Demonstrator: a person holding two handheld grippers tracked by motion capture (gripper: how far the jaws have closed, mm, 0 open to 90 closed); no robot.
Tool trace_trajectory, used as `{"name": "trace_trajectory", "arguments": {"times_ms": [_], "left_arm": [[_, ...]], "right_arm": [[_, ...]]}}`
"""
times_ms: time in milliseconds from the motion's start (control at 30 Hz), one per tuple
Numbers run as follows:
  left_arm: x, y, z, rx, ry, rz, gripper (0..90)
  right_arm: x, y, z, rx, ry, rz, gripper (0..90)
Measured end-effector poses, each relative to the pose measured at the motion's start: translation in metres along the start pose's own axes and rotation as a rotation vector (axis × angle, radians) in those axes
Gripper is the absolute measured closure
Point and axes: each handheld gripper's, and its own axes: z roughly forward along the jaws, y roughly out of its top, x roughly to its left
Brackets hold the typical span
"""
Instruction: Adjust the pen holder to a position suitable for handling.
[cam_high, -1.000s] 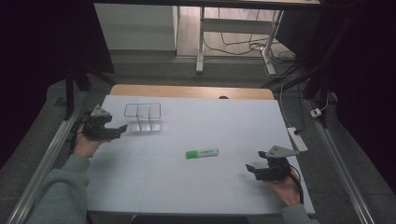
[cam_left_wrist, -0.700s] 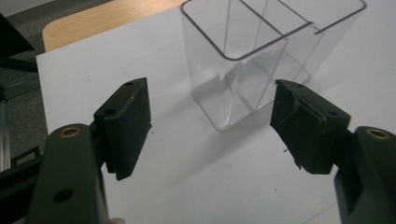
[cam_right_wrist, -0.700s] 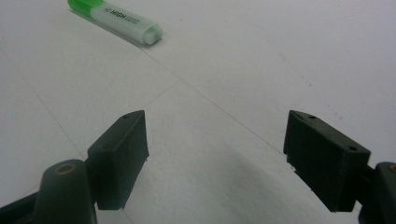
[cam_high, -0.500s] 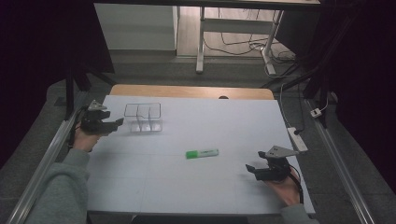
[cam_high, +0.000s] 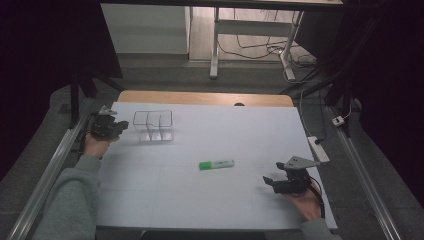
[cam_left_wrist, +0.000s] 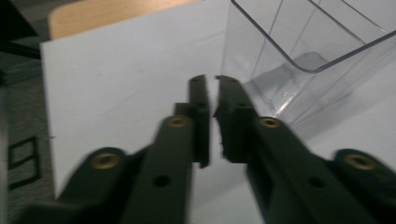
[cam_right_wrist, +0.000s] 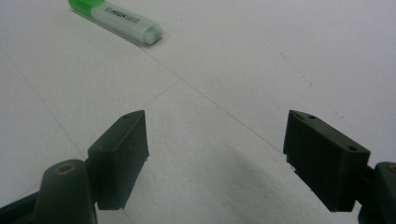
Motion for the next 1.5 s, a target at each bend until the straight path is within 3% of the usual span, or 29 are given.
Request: {"name": "trace_trajectory", "arguments": {"times_ms": [433, 700, 1100, 1500], "left_arm": [[-0.006, 0.004, 0.021, 0.036, -0.022, 0.012, 89.0], [-0.009, 0.004, 0.025, 0.052, -0.026, 0.019, 88.9], [-0.009, 0.005, 0.025, 0.058, -0.04, -0.004, 89.0], [-0.027, 0.014, 0.033, 0.061, -0.076, 0.029, 89.0]], "right_arm": [[0.0, -0.001, 0.0, 0.003, 0.001, -0.001, 21.7], [0.0, -0.001, 0.001, 0.005, 0.004, -0.001, 21.6], [0.0, -0.001, 0.002, 0.008, 0.005, 0.0, 21.7], [0.0, -0.001, 0.003, 0.015, 0.008, 0.0, 21.7]]}}
